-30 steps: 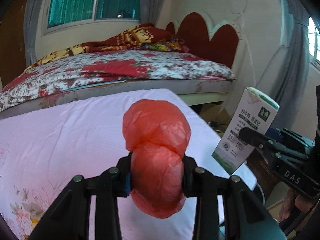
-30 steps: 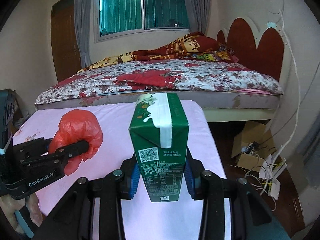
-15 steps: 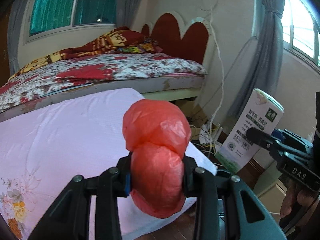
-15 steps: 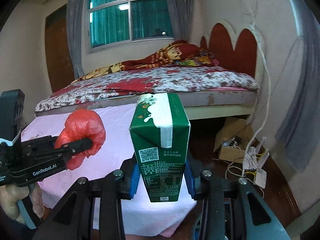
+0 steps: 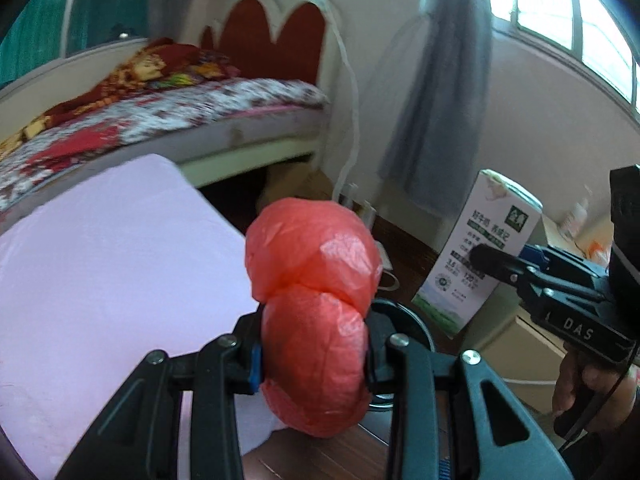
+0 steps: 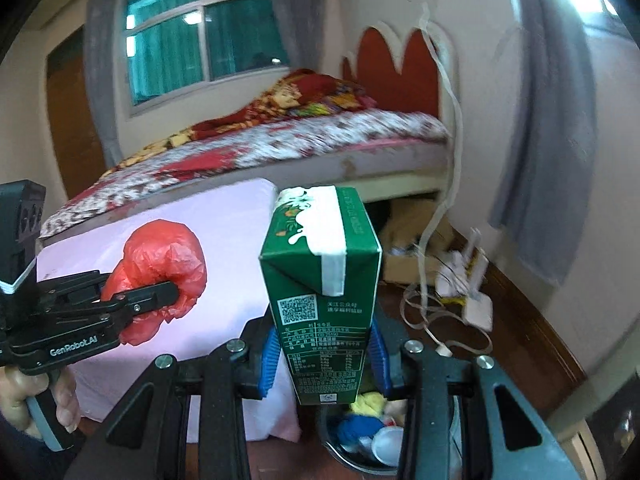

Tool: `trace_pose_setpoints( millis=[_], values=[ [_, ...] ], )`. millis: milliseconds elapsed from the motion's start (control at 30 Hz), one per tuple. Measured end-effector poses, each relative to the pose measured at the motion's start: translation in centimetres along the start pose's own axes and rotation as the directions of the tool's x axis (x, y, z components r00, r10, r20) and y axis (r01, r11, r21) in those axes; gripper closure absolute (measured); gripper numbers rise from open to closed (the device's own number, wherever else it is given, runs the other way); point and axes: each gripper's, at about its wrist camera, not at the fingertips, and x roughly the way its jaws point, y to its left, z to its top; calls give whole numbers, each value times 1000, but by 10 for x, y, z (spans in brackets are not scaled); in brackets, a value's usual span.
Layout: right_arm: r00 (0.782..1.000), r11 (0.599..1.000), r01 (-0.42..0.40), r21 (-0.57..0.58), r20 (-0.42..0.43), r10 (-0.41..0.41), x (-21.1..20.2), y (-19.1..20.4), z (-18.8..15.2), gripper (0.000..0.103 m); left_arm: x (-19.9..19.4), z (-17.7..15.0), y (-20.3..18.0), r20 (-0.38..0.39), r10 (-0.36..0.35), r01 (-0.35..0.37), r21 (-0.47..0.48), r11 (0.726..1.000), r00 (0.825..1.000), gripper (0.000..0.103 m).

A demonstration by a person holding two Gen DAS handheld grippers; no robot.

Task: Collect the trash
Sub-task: 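Carry the red bag and milk carton over the bucket and open both tools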

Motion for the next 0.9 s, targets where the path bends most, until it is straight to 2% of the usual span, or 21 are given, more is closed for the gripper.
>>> trace_pose_setpoints(
  millis=[133, 400, 900],
  values=[
    [999, 999, 34, 33, -31, -33, -3, -30, -20, 62, 19, -8, -19, -39, -38, 38, 16, 999, 999, 66],
    [997, 996, 57, 74, -62, -53, 1, -64, -40, 62, 48, -16, -43, -93, -75, 80, 43, 996, 993, 66],
    [982, 994, 45, 105, -187, -24, 63, -103, -88, 62, 132, -46, -56, -246, -128, 138, 25, 990, 961, 66]
  ],
)
